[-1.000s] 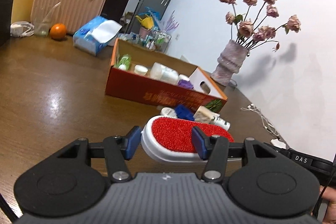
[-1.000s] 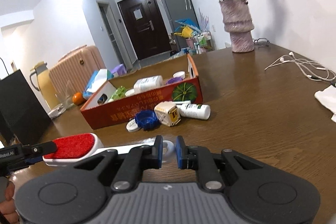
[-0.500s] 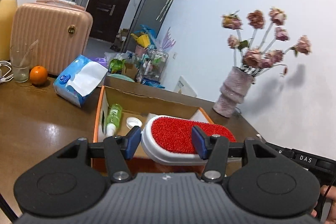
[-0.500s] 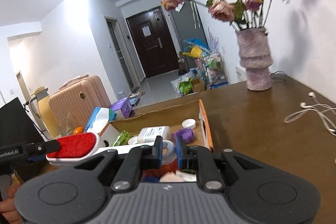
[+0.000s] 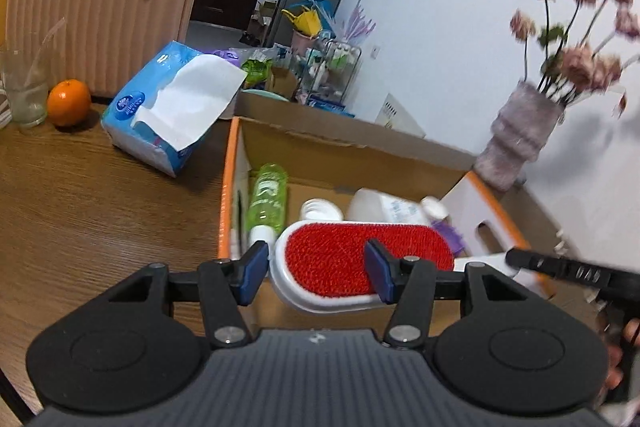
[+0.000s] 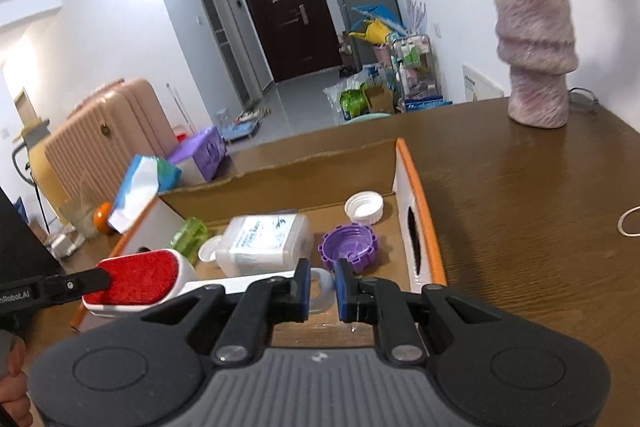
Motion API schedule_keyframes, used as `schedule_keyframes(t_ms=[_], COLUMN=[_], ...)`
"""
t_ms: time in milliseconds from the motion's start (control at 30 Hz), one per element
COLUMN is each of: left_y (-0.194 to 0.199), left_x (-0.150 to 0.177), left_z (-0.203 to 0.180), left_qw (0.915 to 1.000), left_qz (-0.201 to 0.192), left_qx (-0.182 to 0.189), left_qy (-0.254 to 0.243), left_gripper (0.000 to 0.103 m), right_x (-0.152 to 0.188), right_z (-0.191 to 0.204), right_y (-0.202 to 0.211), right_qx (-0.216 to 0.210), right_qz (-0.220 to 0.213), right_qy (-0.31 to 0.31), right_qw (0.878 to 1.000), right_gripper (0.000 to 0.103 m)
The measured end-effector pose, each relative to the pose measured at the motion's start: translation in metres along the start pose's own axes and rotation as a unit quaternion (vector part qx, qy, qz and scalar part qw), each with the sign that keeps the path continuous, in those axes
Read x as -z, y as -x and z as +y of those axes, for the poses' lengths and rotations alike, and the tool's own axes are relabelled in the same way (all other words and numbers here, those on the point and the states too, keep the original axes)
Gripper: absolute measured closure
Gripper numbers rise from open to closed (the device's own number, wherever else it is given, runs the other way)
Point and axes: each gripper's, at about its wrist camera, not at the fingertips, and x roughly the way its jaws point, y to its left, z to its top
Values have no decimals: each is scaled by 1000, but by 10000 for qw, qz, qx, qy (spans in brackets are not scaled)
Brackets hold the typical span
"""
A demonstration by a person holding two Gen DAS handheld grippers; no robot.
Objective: Organize rigid objects
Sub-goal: 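Carry the lint brush into the box with both tools and release it, then withdraw both tools from the box toward the remaining items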
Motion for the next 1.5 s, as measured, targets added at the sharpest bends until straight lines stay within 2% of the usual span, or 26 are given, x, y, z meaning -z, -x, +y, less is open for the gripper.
schedule_keyframes(t_ms=[67, 200, 267, 333, 400, 467, 600, 667, 800, 967, 1200, 1400, 1500], left_y=[-3, 0, 4, 6, 6, 6, 14, 23, 42, 75, 120, 163, 183], left_x=[7, 14, 17, 19, 22, 24, 22, 21, 21, 31, 74, 124, 146], left_z=[1, 4, 5, 1, -5, -8, -9, -12, -14, -22, -44, -65, -74], left_qw=[9997, 9989, 9983, 9974, 9953, 9942, 9939, 9929, 9920, 9890, 9846, 9826, 9796], left_qz=[-29, -90, -111, -179, -254, -295, -376, -504, -655, -936, -1092, -1286, -1399], left_qx=[-116, -14, 180, 184, 55, 4, -59, -241, -376, -601, -711, -624, -691], left_qy=[-222, -468, -542, -675, -938, -1035, -1036, -1050, -1015, -977, -1164, -1188, -1267], left_gripper=[50, 50, 42, 38, 38, 37, 32, 20, 19, 11, 5, 1, 0], right_x=[3, 12, 15, 18, 20, 18, 14, 12, 12, 21, 60, 113, 142], right_z=[2, 5, 5, 12, 18, 17, 17, 15, 14, 17, 23, 33, 37], right_y=[-7, -20, -23, -26, -27, -24, -6, 7, 34, 70, 125, 169, 193], right_qx=[-7, 67, -262, -183, 5, -66, -10, -8, 41, 179, 407, 579, 611], right_qz=[79, 289, 439, 471, 413, 393, 215, 102, -135, -490, -952, -1260, -1379], right_qy=[95, 335, 330, 523, 766, 742, 792, 804, 825, 901, 982, 1017, 983], right_qw=[9999, 9990, 9981, 9974, 9962, 9964, 9966, 9967, 9965, 9946, 9898, 9851, 9837], right_gripper=[90, 90, 91, 91, 91, 90, 88, 88, 88, 87, 78, 64, 63])
